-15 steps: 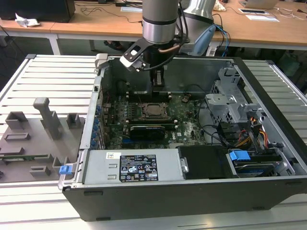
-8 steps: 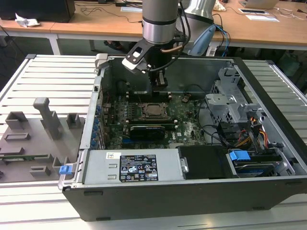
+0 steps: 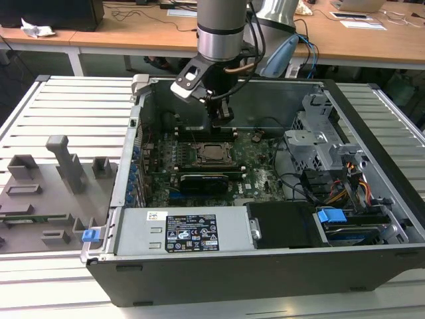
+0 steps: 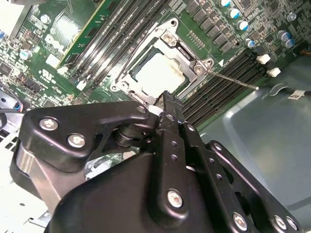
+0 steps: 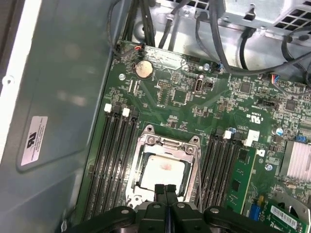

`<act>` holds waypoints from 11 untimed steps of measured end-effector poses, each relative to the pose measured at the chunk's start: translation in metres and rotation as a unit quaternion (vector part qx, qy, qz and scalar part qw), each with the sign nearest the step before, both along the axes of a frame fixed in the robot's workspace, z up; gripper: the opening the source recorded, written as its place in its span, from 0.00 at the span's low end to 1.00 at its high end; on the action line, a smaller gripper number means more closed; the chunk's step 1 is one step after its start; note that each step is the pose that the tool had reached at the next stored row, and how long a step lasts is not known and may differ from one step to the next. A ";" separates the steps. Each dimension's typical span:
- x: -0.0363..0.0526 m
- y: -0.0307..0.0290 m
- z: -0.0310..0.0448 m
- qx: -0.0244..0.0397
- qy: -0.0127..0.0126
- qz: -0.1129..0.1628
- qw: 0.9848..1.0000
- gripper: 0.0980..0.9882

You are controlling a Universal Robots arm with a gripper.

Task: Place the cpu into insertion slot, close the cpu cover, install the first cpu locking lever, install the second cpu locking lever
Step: 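Install the first cpu locking lever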

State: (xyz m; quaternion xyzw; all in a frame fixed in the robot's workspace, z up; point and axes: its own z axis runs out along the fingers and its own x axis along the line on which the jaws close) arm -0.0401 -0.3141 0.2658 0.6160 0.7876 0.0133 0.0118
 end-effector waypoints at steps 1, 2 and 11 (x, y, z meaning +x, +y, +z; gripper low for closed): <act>0.0000 0.0000 0.0000 0.000 0.000 0.005 1.000 0.01; 0.0000 0.0000 0.0000 0.000 0.000 0.008 1.000 0.01; 0.0000 0.0000 0.0000 0.000 0.000 0.061 0.998 0.01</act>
